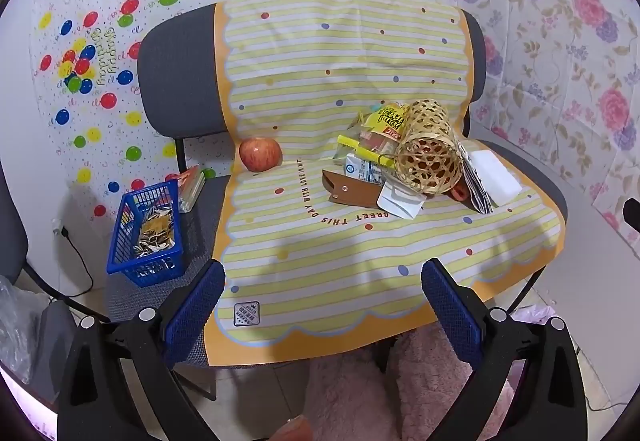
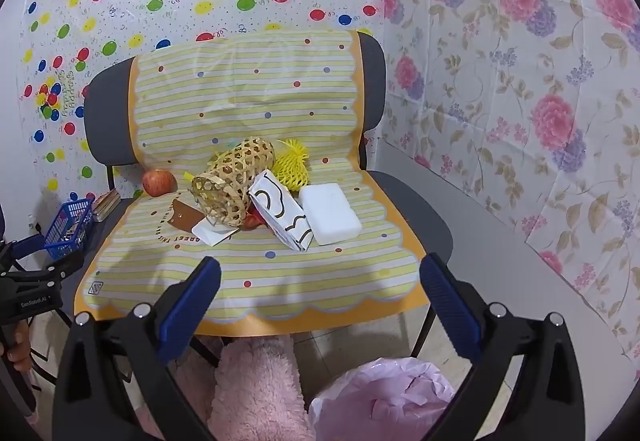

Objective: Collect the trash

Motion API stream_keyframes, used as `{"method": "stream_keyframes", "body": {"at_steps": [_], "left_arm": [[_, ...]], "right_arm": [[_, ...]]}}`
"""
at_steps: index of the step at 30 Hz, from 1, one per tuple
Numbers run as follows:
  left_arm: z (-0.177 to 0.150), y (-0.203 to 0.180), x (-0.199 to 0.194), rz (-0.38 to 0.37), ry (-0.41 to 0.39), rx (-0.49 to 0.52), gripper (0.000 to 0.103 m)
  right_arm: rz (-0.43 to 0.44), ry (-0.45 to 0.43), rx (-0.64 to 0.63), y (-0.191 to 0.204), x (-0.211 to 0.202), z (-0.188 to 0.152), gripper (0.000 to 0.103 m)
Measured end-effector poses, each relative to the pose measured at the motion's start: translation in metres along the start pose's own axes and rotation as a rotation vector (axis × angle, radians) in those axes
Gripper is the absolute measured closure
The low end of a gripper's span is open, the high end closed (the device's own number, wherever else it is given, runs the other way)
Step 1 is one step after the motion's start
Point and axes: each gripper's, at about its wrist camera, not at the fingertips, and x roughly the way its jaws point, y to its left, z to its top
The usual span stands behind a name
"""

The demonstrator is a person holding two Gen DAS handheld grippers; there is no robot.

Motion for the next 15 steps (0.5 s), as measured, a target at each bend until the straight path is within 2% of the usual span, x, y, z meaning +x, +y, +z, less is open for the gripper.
{"method": "stream_keyframes", "body": {"at_steps": [15], "left_arm": [[0.0000,0.0015,0.0016,0.001,0.001,0.000,0.006]], "right_arm": [[0.003,-0.001,0.001,0.0059,0.0056,-0.0021,0.006]]}}
